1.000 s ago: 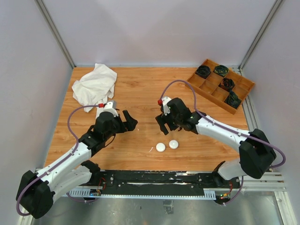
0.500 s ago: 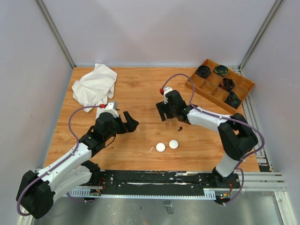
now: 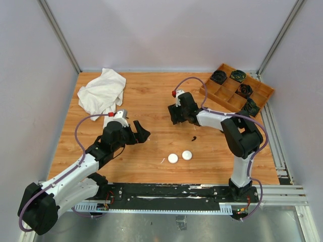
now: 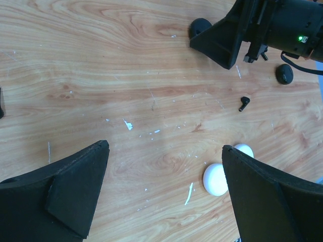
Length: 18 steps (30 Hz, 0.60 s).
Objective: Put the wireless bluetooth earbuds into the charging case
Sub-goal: Pick up the charging case at the center of the board.
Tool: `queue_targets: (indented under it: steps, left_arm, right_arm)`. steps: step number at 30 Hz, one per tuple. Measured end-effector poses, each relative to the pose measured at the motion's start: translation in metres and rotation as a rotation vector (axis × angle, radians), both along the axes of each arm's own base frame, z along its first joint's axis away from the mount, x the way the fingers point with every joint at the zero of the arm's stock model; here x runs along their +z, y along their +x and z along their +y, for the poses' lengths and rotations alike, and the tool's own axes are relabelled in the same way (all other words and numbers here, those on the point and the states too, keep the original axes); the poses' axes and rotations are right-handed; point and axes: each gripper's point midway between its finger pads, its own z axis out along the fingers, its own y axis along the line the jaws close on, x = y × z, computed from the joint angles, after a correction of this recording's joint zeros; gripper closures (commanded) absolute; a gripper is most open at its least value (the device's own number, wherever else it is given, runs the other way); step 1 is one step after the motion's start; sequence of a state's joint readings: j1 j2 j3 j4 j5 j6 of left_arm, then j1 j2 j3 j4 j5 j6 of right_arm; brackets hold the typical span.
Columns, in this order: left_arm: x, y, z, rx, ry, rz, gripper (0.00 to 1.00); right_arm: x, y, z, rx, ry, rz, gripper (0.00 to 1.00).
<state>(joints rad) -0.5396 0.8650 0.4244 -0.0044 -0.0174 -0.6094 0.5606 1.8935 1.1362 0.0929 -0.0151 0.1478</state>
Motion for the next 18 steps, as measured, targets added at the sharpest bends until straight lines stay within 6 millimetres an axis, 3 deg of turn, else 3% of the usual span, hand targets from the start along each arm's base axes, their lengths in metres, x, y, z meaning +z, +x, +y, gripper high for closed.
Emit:
queue_targets:
  steps: [5,18]
  left_arm:
    - [-0.0009,-0.0006,-0.0010,-0.008,-0.001,0.004,0.01]
    - [-0.0047,0.0002,0.0000,-0.020,0.005,0.018,0.01]
  right_arm:
    - [-0.0104,0.0002,0.0003,0.015,-0.019,0.013,0.36]
    - [-0.0122,-0.0028,0.0061,0.098,-0.029,0.010,0.58]
